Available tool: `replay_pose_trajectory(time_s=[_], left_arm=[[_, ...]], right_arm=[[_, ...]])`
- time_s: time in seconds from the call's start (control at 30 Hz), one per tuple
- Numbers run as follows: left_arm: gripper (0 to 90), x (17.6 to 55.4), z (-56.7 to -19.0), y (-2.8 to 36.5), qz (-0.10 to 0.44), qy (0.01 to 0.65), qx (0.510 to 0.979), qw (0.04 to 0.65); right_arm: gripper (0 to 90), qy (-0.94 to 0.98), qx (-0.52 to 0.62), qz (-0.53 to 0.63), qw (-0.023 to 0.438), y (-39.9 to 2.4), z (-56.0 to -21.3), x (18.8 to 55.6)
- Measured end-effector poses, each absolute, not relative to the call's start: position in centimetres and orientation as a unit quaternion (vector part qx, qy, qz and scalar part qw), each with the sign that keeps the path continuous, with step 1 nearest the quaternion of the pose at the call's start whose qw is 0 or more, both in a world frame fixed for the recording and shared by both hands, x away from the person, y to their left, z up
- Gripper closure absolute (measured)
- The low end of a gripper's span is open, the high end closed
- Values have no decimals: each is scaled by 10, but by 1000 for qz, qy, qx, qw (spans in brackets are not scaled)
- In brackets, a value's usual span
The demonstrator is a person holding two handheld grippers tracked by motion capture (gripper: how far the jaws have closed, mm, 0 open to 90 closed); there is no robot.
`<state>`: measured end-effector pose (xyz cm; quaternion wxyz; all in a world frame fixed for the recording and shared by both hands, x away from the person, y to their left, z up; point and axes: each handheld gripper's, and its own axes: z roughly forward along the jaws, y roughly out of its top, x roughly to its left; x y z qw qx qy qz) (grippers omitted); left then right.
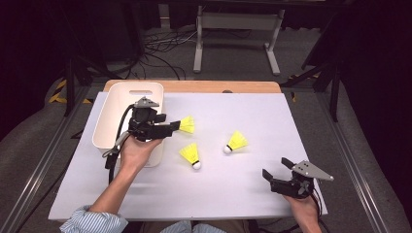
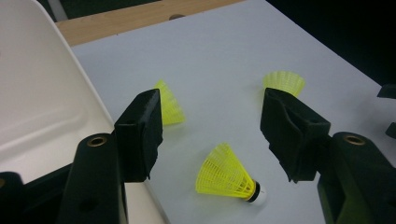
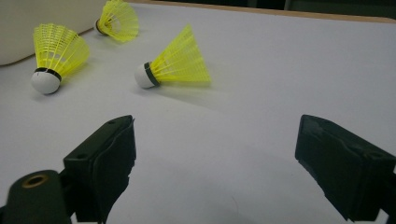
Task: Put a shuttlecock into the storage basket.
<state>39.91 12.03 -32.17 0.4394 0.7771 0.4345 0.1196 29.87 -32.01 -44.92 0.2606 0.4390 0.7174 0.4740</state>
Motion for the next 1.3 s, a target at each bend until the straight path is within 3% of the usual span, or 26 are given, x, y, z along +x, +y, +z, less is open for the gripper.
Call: replay_pose_trajectory(time_s=[1.3], left_arm=[[381, 440, -324, 52, 109, 441, 822, 342]], right_arm=[[127, 716, 437, 480, 258, -321, -448, 298]])
